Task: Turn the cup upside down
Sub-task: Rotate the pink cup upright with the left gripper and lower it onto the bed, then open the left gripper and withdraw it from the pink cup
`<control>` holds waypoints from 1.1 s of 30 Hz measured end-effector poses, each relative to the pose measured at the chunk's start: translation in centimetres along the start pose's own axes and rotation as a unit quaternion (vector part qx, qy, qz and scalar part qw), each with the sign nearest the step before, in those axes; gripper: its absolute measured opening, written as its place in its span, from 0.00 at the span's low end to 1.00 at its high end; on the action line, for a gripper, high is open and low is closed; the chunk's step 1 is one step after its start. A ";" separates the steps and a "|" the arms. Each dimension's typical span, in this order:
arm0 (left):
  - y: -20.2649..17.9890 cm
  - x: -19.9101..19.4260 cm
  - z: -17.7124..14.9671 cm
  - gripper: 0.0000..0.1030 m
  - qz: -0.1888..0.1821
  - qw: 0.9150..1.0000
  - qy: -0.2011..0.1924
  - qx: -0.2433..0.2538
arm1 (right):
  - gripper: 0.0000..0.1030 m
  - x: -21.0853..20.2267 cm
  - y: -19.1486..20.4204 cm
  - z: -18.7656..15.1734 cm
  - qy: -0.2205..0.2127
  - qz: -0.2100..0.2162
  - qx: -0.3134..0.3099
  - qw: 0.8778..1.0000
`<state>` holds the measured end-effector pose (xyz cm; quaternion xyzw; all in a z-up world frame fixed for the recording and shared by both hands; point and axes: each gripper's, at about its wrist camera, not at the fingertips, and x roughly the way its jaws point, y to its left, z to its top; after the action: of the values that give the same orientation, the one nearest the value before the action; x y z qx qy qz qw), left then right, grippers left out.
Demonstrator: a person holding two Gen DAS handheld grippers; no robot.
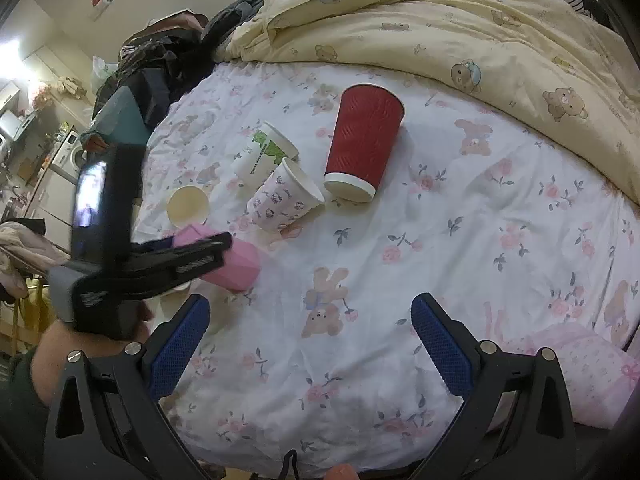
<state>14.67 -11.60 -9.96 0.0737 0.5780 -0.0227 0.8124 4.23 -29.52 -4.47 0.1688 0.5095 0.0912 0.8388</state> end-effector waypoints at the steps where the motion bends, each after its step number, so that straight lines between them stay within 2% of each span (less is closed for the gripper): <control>1: 0.0 0.1 0.0 0.49 0.001 1.000 0.001 0.000 | 1.00 0.0 0.0 0.0 0.000 0.001 0.000 1.000; 6: 0.1 0.2 0.1 0.53 -0.004 1.000 0.009 -0.008 | 1.00 0.1 0.2 0.0 0.003 0.005 -0.002 1.000; 8: 0.4 0.5 0.0 0.81 -0.002 1.000 0.021 -0.011 | 1.00 0.1 0.3 0.1 0.004 0.005 -0.002 1.000; 9: 0.6 0.5 0.0 0.84 -0.005 1.000 0.020 -0.016 | 1.00 0.1 0.3 0.1 0.004 0.005 -0.003 1.000; 14: 1.8 -1.4 -0.7 0.85 -0.021 0.999 0.004 -0.028 | 1.00 0.2 0.5 0.1 0.004 0.000 -0.007 1.000; 22: 5.2 -8.2 -3.6 0.85 -0.020 0.995 -0.085 -0.043 | 1.00 -0.3 1.9 -0.3 -0.016 0.002 -0.029 0.999; 24: 6.2 -9.9 -4.9 0.87 -0.025 0.993 -0.106 -0.051 | 1.00 -0.5 2.5 -0.5 -0.026 0.002 -0.040 0.999; 26: 6.9 -11.5 -6.2 0.95 -0.026 0.990 -0.129 -0.056 | 1.00 -0.8 3.1 -0.7 -0.033 0.003 -0.049 0.998; 28: 7.8 -13.0 -7.9 0.98 -0.024 0.986 -0.153 -0.062 | 1.00 -0.9 3.9 -1.1 -0.039 0.002 -0.065 0.997; 33: 9.2 -14.9 -10.9 0.98 -0.023 0.981 -0.175 -0.078 | 1.00 -1.6 5.8 -2.3 -0.058 -0.003 -0.101 0.993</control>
<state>0.65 -1.64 1.46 -0.0085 0.4286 -0.0087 0.9034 1.60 -24.21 -1.96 0.0864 0.4484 0.1300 0.8801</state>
